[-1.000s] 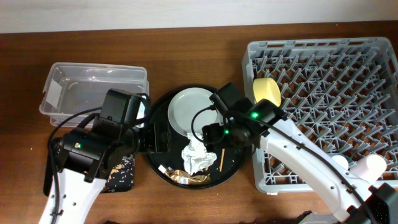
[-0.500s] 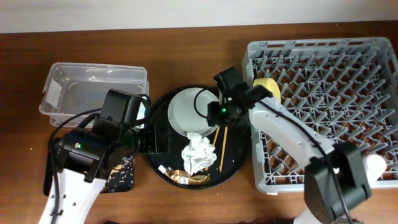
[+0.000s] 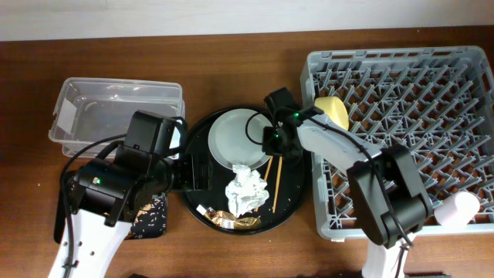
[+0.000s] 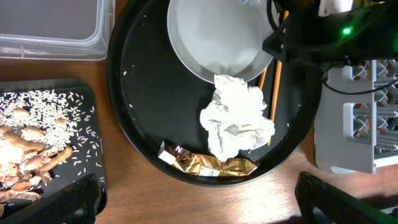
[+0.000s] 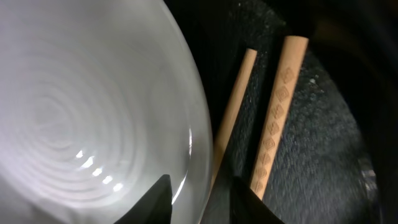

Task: Sort waste into correct bins and load items into the dishwasher rack
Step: 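Lift the white plate and carry it over the rack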

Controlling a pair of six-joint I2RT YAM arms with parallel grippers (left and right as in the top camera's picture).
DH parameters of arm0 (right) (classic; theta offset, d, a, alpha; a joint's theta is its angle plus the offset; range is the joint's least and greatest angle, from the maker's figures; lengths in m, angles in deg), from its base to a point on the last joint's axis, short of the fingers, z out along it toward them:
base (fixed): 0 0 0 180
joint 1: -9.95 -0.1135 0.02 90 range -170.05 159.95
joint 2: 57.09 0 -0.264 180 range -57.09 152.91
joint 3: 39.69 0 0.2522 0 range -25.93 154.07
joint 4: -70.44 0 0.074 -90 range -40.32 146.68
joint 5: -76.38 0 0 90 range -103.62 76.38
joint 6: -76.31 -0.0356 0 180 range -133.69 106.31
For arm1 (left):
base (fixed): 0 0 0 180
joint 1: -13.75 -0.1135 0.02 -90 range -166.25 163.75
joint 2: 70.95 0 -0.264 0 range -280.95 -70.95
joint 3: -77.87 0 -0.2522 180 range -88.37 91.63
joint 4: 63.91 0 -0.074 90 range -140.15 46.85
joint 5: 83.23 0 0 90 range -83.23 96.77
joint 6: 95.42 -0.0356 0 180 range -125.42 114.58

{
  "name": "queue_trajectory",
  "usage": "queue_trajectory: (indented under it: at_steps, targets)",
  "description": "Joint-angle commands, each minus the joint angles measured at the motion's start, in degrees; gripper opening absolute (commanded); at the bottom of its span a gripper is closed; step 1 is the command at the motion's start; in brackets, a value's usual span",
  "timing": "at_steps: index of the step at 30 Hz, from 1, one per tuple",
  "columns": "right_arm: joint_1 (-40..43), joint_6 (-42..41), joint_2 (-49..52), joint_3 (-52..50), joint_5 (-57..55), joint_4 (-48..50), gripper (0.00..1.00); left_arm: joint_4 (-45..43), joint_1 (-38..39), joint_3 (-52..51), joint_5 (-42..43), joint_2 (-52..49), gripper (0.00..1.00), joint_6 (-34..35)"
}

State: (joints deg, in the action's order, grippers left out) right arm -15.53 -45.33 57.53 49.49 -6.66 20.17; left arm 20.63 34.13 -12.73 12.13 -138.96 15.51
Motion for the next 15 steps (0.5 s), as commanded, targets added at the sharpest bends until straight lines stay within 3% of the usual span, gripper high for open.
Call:
queue_trajectory:
  at_steps: [1,2,15]
  targets:
    - [0.57,-0.11,0.81,0.02,0.11,0.31,0.1,0.02,-0.31,0.07,0.37,0.09,0.99,-0.68]
    - [1.18,-0.15,0.52,0.11,0.17,-0.5,0.04,0.02,-0.31,0.07,0.37,0.09,0.99,-0.68]
    - [3.69,4.42,-9.44,0.52,3.17,-6.64,0.04,0.02,-0.31,0.07,0.39,0.09,1.0,-0.68]
